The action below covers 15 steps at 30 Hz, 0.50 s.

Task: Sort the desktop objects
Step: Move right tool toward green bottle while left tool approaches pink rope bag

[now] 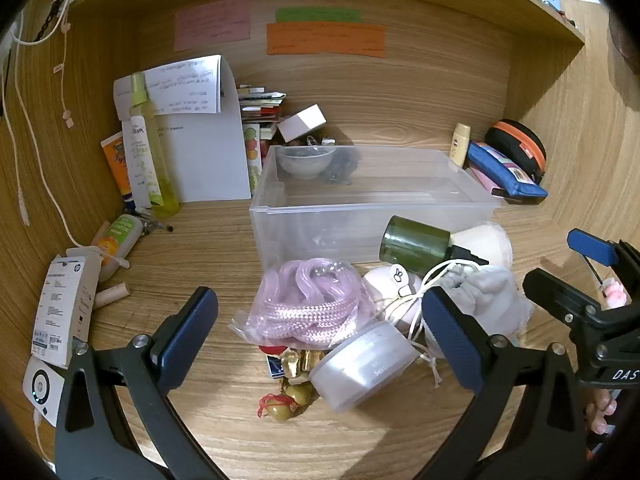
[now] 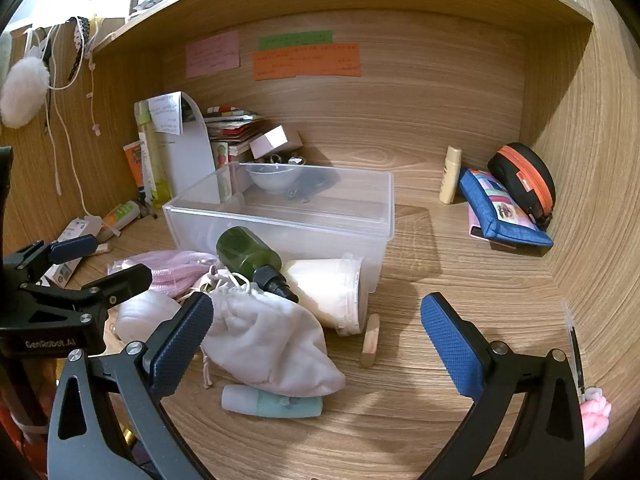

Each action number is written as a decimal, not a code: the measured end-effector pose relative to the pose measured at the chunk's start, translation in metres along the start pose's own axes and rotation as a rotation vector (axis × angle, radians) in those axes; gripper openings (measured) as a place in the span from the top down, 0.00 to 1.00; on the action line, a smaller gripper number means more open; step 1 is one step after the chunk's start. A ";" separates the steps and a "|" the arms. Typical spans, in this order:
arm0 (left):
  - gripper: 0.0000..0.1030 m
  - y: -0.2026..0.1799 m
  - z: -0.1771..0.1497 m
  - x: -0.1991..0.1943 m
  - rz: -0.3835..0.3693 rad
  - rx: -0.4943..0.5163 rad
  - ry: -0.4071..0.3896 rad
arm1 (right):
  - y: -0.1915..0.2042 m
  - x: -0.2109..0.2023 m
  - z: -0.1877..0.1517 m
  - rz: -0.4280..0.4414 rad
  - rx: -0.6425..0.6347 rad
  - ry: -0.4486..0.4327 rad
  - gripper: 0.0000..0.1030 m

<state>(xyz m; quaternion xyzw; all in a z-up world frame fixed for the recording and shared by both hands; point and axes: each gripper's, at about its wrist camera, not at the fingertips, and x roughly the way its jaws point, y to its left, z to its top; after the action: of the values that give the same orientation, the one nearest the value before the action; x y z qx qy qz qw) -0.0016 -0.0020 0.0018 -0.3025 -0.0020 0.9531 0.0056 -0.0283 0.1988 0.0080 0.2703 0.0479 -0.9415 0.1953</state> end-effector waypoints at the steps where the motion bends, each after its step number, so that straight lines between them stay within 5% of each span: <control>1: 0.00 0.000 0.000 0.000 0.001 0.002 -0.001 | 0.000 0.000 0.000 0.000 -0.001 0.000 0.00; 15: 0.00 0.005 0.001 -0.005 0.016 -0.009 -0.024 | 0.001 0.000 0.000 -0.004 0.000 -0.003 0.00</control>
<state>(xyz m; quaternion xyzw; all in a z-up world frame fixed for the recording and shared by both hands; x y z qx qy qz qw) 0.0016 -0.0066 0.0057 -0.2913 -0.0037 0.9566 -0.0035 -0.0277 0.1977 0.0077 0.2688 0.0480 -0.9424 0.1932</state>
